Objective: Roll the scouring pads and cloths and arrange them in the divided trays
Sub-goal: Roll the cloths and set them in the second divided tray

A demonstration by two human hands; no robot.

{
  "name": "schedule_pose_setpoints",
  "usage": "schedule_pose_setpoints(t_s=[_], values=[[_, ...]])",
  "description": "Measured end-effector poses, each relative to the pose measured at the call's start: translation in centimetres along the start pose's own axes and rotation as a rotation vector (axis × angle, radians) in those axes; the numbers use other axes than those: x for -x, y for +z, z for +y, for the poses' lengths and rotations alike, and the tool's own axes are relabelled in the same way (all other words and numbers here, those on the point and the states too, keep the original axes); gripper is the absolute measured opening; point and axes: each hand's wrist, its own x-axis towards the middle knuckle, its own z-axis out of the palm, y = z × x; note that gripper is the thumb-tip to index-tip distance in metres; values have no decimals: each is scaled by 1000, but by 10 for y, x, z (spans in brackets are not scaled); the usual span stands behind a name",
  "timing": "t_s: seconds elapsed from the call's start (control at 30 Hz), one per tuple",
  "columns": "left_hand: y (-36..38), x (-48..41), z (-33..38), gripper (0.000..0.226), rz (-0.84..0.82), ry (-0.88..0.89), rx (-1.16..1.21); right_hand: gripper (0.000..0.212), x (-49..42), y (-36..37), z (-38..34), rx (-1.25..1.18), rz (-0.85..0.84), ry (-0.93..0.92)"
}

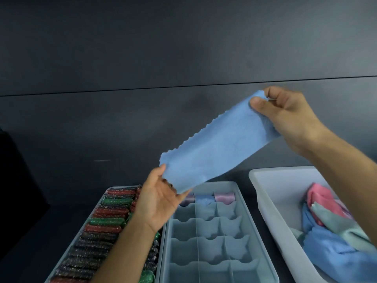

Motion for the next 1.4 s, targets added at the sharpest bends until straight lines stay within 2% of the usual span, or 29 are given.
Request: schedule_pose_setpoints(t_s=[0.03, 0.1, 0.2, 0.23, 0.3, 0.37, 0.43, 0.5, 0.57, 0.63, 0.67, 0.73, 0.83, 0.9, 1.0, 1.1, 1.17, 1.23, 1.33, 1.4], values=[[4, 1, -5, 43, 8, -10, 4, 23, 0, 1, 4, 13, 17, 15], [14, 2, -12, 47, 56, 23, -168, 21, 1, 2, 10, 47, 36, 38], [22, -1, -4, 26, 224, 186, -335, 12, 4, -1, 17, 64, 108, 62], [23, -1, 0, 20, 255, 243, -349, 13, 7, -2, 19, 61, 134, 72], [21, 1, 9, 19, 290, 351, -429, 28, 13, -5, 26, 15, 147, 86], [19, 3, 18, 34, 315, 453, -505, 38, 18, -10, 31, -75, 86, 94], [17, 4, 25, 51, 276, 534, -602, 29, 20, -15, 34, -191, -31, 135], [16, 5, 31, 42, 232, 595, -751, 17, 20, -20, 35, -271, -146, 200], [15, 5, 38, 29, 219, 604, -870, 22, 19, -26, 37, -279, -250, 236], [11, 5, 43, 34, 186, 534, -926, 45, 20, -31, 37, -199, -343, 239], [8, 6, 46, 38, 175, 501, -948, 47, 21, -32, 36, -132, -353, 228], [4, 7, 50, 37, 200, 489, -1034, 31, 23, -29, 37, 53, -305, 175], [3, 9, 53, 24, 278, 562, -1274, 20, 26, -20, 36, 467, -217, -21], [4, 7, 53, 16, 298, 608, -1376, 18, 27, -17, 37, 530, -183, -81], [0, 1, 51, 11, 312, 525, -1295, 12, 23, -17, 42, 425, -141, -38], [3, -1, 46, 13, 230, 357, -969, 18, 20, -12, 44, 140, -124, 101], [8, -2, 42, 11, 203, 341, -828, 17, 19, -8, 44, -44, -105, 185], [11, -3, 41, 9, 222, 343, -700, 6, 18, -5, 45, -204, -65, 255], [12, -4, 41, 13, 199, 256, -506, 20, 16, -6, 53, -474, -51, 383], [12, -3, 41, 14, 136, 202, -339, 22, 17, -7, 56, -661, -93, 456]])
